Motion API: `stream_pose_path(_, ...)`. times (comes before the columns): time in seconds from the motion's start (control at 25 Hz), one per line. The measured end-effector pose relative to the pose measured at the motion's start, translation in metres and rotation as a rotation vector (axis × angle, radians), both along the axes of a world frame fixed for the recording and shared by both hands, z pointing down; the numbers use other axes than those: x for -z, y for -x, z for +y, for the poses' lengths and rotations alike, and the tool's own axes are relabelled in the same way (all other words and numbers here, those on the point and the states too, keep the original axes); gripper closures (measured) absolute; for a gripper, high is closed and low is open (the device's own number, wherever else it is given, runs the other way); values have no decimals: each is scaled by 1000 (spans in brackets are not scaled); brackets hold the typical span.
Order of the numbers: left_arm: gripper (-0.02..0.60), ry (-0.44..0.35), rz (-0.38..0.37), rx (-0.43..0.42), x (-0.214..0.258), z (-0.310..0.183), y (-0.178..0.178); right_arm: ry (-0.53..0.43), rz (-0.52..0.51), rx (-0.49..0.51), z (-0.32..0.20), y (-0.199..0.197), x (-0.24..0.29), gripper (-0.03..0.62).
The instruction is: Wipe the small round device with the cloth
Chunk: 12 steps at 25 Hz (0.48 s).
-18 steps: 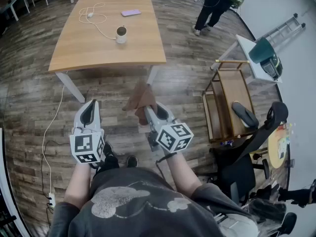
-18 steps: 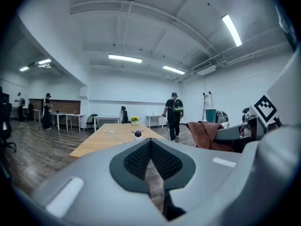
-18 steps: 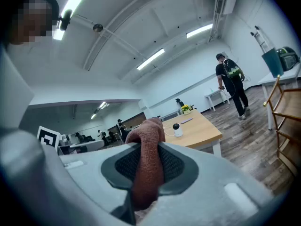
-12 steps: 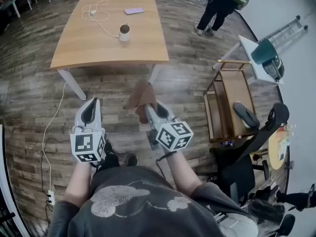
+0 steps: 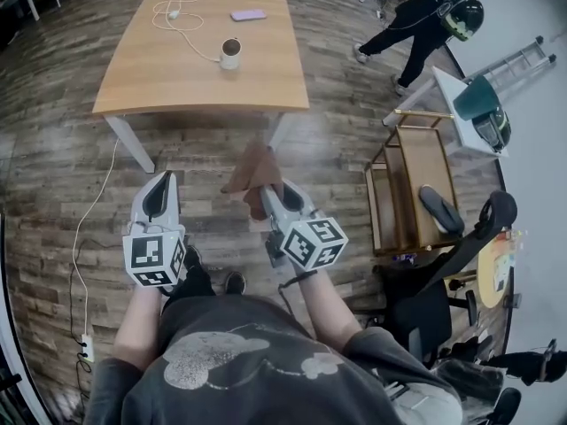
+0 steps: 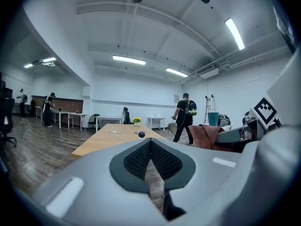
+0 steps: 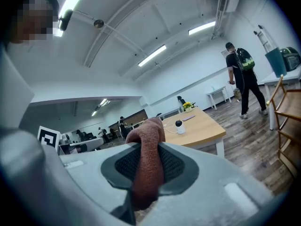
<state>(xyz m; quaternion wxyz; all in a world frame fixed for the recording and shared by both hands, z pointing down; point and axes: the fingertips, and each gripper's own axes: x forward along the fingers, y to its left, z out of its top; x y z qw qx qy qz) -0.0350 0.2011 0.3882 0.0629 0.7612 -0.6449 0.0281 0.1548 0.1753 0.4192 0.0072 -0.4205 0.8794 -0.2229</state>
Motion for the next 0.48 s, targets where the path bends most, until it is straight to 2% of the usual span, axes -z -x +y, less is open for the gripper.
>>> stream_pose_path(0.12, 563, -17, -9, -24, -1, -7, 6, -11, 17, 5, -3, 8, -2, 520)
stream_pose_path(0.32, 563, -55, -12, -113, -5, -36, 10, 25, 27, -41, -19, 24, -11, 520)
stream_pose_path(0.48, 563, -93, -16, -188, -5, -65, 17, 13, 51, -77, -40, 35, -4, 520)
